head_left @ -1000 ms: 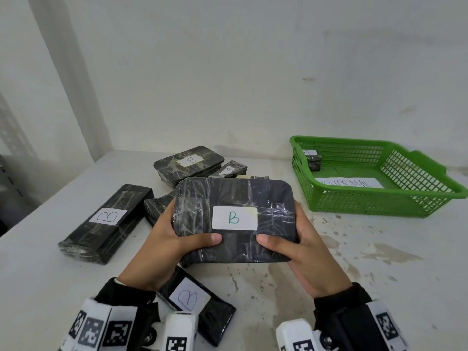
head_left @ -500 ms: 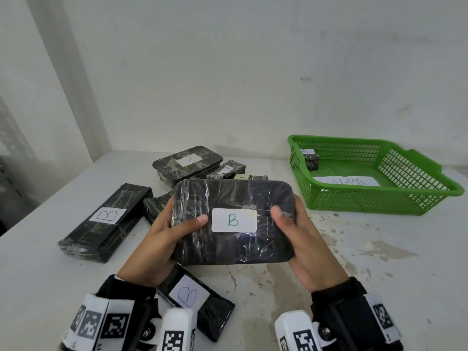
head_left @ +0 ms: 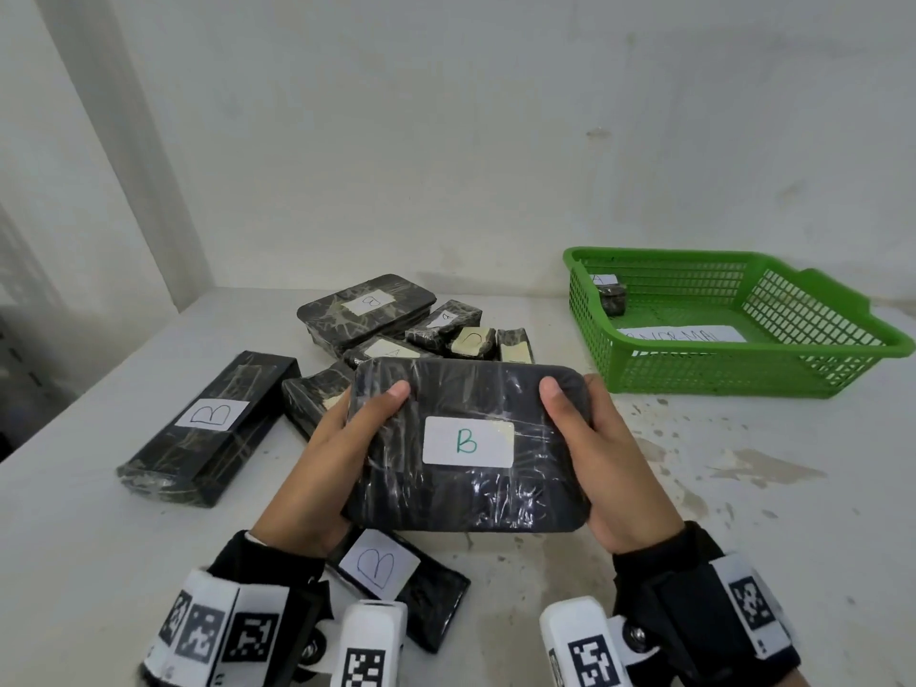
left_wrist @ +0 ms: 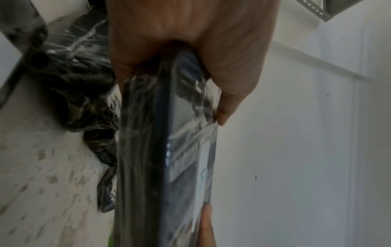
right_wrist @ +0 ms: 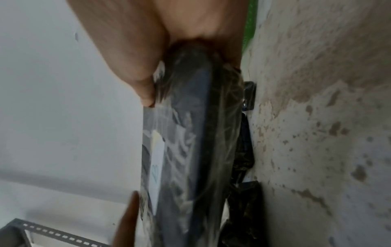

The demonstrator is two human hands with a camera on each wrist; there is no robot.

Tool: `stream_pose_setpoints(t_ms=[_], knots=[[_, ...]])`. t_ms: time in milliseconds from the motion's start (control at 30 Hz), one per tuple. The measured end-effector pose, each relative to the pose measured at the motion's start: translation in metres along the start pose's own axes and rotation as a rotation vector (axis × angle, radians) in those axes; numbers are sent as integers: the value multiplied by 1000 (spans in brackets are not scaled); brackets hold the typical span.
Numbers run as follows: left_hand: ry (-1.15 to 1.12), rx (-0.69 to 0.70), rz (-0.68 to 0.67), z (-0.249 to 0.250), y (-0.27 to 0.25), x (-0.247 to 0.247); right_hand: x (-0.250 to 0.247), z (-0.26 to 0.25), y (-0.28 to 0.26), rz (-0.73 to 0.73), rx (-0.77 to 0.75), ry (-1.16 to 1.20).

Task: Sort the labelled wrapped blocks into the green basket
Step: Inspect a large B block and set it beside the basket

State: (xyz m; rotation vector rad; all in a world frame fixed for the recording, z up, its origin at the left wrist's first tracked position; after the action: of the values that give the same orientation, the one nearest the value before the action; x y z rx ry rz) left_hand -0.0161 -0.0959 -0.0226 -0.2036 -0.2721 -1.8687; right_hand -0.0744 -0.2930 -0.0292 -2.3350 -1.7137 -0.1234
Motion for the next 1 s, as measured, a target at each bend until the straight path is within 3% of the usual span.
stream_pose_setpoints(t_ms=[200,467,567,767,1000], knots=[[0,-45,-138,15,-9,7,2,-6,-6,86,-108,-123],[151,52,69,9,-7,6,2,-2,-6,52,-72,-172],[159,56,65,8,-7,6,2,-1,-6,39,-27,-141],[133,36,-3,11,-11,11,4,2,-6,141,-118,-151],[131,17,75,3,-8,9,4,-1,-9,143,-152,-159]])
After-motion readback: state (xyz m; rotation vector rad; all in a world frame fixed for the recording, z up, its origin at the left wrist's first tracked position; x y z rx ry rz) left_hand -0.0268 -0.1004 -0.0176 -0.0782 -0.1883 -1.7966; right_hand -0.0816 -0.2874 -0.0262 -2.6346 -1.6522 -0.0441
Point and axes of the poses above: each hand's wrist, its own y-axis towards the middle knuckle, its own x-axis out of the palm, z = x × y, the point moved 3 cm from there along y, towards the middle knuckle, and after that the axes turned 12 degrees about x, right-handed, at the moved point
